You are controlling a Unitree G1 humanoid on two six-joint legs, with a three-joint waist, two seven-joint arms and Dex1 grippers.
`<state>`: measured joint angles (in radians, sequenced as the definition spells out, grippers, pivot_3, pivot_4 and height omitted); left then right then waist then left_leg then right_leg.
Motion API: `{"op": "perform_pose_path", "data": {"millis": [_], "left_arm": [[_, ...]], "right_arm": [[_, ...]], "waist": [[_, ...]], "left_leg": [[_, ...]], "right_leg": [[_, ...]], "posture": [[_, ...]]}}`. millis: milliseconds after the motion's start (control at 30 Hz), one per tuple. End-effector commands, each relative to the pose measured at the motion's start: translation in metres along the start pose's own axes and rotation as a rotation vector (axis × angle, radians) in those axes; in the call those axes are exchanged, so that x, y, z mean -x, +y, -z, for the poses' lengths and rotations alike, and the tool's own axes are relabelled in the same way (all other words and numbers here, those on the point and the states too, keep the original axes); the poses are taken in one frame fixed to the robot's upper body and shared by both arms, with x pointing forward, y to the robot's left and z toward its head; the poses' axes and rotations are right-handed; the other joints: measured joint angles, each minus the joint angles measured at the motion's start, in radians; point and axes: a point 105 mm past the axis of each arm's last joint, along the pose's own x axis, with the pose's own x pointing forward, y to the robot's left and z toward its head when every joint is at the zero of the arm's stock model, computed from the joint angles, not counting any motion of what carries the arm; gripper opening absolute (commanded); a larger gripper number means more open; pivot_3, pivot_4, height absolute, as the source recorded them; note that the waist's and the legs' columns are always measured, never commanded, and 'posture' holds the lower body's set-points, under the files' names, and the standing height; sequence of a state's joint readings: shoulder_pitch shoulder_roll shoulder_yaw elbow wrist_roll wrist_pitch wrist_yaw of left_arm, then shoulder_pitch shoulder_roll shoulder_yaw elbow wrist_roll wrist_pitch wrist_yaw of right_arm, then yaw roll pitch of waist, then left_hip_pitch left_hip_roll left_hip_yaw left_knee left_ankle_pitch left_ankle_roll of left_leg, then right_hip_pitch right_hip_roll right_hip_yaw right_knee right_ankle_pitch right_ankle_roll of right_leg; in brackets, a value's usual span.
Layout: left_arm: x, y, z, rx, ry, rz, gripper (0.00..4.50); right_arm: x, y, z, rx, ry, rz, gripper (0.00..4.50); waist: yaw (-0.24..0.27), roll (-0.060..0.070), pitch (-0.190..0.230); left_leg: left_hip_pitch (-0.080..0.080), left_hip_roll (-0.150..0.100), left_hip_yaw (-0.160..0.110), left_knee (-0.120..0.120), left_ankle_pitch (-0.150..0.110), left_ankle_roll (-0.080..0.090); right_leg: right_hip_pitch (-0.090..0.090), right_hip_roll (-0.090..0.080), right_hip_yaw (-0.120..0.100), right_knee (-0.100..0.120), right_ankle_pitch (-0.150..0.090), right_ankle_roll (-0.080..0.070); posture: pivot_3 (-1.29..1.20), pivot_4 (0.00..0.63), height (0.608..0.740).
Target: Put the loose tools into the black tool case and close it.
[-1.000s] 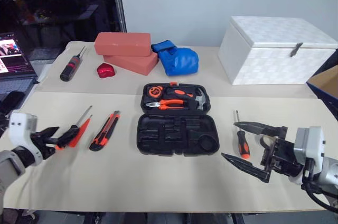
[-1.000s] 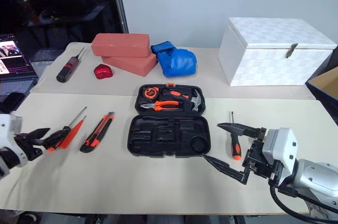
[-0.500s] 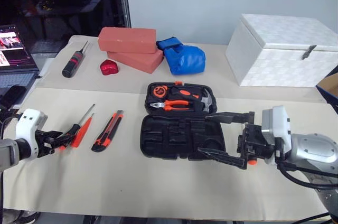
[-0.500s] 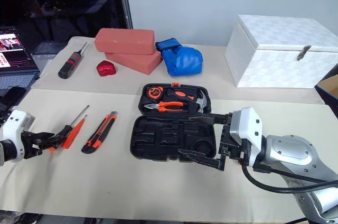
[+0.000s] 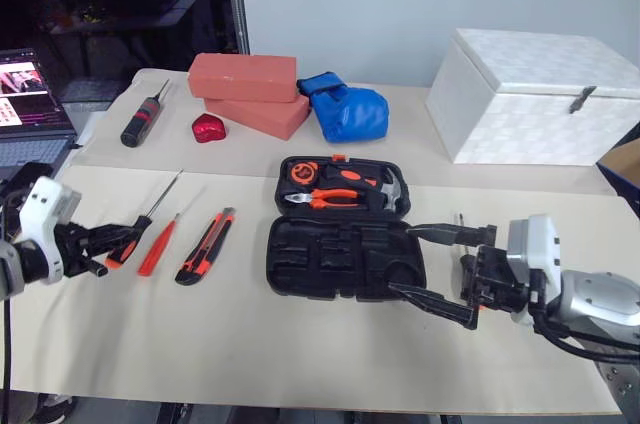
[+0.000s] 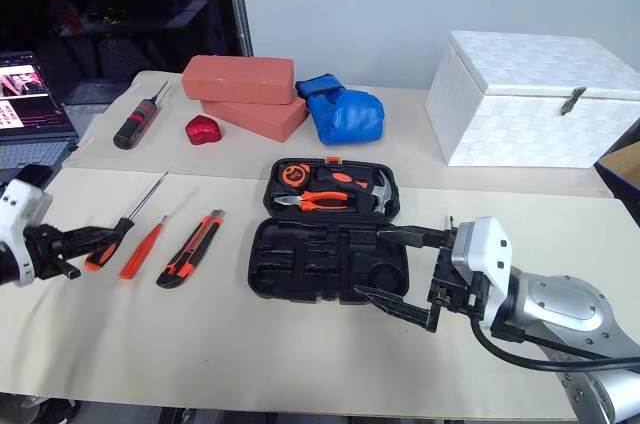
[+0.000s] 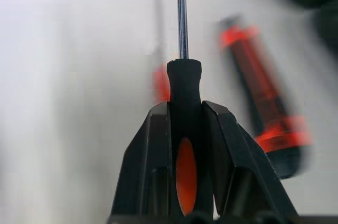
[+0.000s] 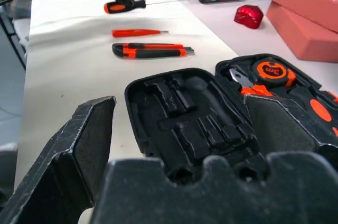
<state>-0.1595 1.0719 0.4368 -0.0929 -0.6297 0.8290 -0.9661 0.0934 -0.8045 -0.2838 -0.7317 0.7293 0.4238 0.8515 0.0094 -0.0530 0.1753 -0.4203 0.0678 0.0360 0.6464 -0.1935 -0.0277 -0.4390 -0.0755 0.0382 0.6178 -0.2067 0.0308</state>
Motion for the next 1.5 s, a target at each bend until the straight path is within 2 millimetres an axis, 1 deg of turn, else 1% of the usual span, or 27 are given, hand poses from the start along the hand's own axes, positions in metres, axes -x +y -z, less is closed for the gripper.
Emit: {"op": "perform_pose_path", "data": {"millis": [33,100,167,233,267,333,400,533,667,800,933,1100,1200,1267,1300,1367,1433,1500], "left_arm": [[-0.025,-0.066,-0.038,-0.169,-0.006,0.289,0.49],[-0.049,-0.088,-0.041,-0.309,0.035,0.365,0.49],[-0.071,-0.104,-0.045,-0.390,0.051,0.417,0.49],[-0.086,-0.111,-0.048,-0.423,0.071,0.455,0.49],[-0.100,-0.117,-0.048,-0.474,0.092,0.477,0.49],[-0.122,-0.123,-0.049,-0.546,0.129,0.511,0.49],[-0.136,-0.125,-0.047,-0.632,0.160,0.536,0.49],[-0.166,-0.122,-0.045,-0.757,0.198,0.543,0.49],[-0.188,-0.122,-0.047,-0.823,0.219,0.550,0.49],[-0.203,-0.120,-0.044,-0.870,0.244,0.546,0.49],[-0.208,-0.122,-0.038,-0.899,0.275,0.576,0.49],[-0.207,-0.125,-0.037,-0.912,0.272,0.603,0.49],[-0.207,-0.123,-0.038,-0.922,0.273,0.590,0.49],[-0.206,-0.121,-0.045,-0.911,0.239,0.561,1.35],[-0.204,-0.123,-0.052,-0.891,0.196,0.560,1.57],[-0.198,-0.130,-0.069,-0.807,0.105,0.572,2.38],[-0.185,-0.138,-0.084,-0.660,0.017,0.614,2.38],[-0.175,-0.142,-0.088,-0.527,-0.031,0.636,2.38]], "right_arm": [[0.011,0.000,-0.010,0.054,-0.001,0.071,4.50],[0.019,0.000,-0.007,0.050,0.026,0.100,4.50],[0.029,0.000,-0.004,0.037,0.041,0.137,4.50],[0.036,-0.001,-0.002,0.034,0.064,0.158,4.50],[0.044,-0.002,0.001,0.029,0.083,0.177,4.50],[0.056,-0.004,0.003,0.026,0.114,0.210,4.50],[0.064,-0.004,0.004,0.026,0.133,0.229,4.50],[0.074,-0.001,0.006,0.028,0.157,0.270,4.50],[0.075,0.005,0.007,0.027,0.157,0.291,4.50],[0.072,0.012,0.007,0.024,0.150,0.299,4.50],[0.070,0.016,0.007,0.020,0.151,0.304,4.50],[0.071,0.018,0.008,0.018,0.152,0.307,4.50],[0.071,0.017,0.010,0.018,0.150,0.305,4.50],[0.071,0.016,0.011,0.019,0.148,0.303,4.50],[0.070,0.016,0.011,0.019,0.147,0.302,4.50],[0.070,0.016,0.011,0.020,0.144,0.299,4.50],[0.069,0.015,0.012,0.020,0.140,0.301,4.50],[0.068,0.013,0.012,0.018,0.131,0.314,4.50]], "waist": [[0.010,0.000,0.000],[0.008,0.001,-0.001],[0.008,0.002,-0.001],[0.002,0.002,-0.001],[0.001,0.001,-0.001],[0.002,0.002,-0.001],[-0.002,0.002,-0.001],[-0.008,0.002,-0.001],[-0.009,0.002,-0.001],[-0.016,0.002,-0.001],[-0.015,0.002,-0.001],[-0.017,0.002,-0.001],[-0.021,0.002,-0.001],[-0.023,0.002,-0.001],[-0.023,0.002,-0.001],[-0.022,0.002,-0.001],[-0.022,0.002,-0.001],[-0.023,0.003,-0.001]], "left_leg": [[0.000,0.000,0.000,0.001,0.000,0.000],[0.000,0.000,0.001,0.002,0.001,0.000],[0.001,-0.001,0.000,0.002,0.001,0.000],[0.002,-0.001,-0.001,0.004,0.001,0.001],[0.002,-0.001,-0.001,0.005,0.001,0.001],[0.001,-0.001,-0.003,0.009,0.001,0.001],[0.000,-0.001,-0.005,0.013,0.001,0.001],[0.002,-0.001,-0.007,0.014,0.002,0.002],[0.003,-0.004,-0.007,0.014,0.002,0.003],[0.003,-0.006,-0.007,0.015,0.002,0.003],[0.004,-0.006,-0.007,0.014,0.002,0.003],[0.004,-0.007,-0.008,0.014,0.002,0.003],[0.005,-0.007,-0.008,0.014,0.002,0.003],[0.005,-0.007,-0.008,0.014,0.002,0.003],[0.005,-0.007,-0.008,0.014,0.002,0.003],[0.004,-0.007,-0.008,0.014,0.003,0.003],[0.004,-0.007,-0.008,0.014,0.003,0.003],[0.003,-0.007,-0.008,0.014,0.003,0.003]], "right_leg": [[0.001,0.000,0.000,0.000,0.000,0.000],[0.002,0.000,0.001,0.000,0.000,0.001],[0.003,0.001,0.003,0.001,0.001,0.002],[0.004,0.003,0.004,0.003,0.001,0.003],[0.003,0.004,0.005,0.003,0.001,0.003],[0.004,0.006,0.005,0.006,0.001,0.003],[0.005,0.009,0.008,0.008,0.000,0.002],[0.007,0.018,0.022,0.008,0.000,0.002],[0.009,0.018,0.027,0.008,0.000,0.002],[0.010,0.018,0.030,0.008,0.000,0.003],[0.011,0.018,0.030,0.008,-0.001,0.004],[0.012,0.018,0.030,0.008,-0.001,0.004],[0.013,0.018,0.031,0.008,-0.001,0.004],[0.013,0.018,0.031,0.008,-0.001,0.004],[0.013,0.018,0.031,0.008,-0.001,0.004],[0.013,0.018,0.031,0.008,-0.001,0.005],[0.012,0.018,0.031,0.008,-0.001,0.005],[0.012,0.018,0.031,0.008,-0.002,0.006]], "posture": [[0.00,0.150,0.740],[0.00,0.150,0.740],[0.00,0.150,0.740],[0.00,0.150,0.740],[0.00,0.150,0.740],[0.00,0.150,0.740],[0.00,0.150,0.740],[0.00,0.150,0.740],[0.00,0.150,0.740],[0.00,0.150,0.740],[0.00,0.150,0.740],[0.00,0.150,0.740],[0.00,0.150,0.740],[0.00,0.150,0.740],[0.00,0.150,0.740],[0.00,0.150,0.740],[0.00,0.150,0.740],[0.00,0.150,0.740]]}}
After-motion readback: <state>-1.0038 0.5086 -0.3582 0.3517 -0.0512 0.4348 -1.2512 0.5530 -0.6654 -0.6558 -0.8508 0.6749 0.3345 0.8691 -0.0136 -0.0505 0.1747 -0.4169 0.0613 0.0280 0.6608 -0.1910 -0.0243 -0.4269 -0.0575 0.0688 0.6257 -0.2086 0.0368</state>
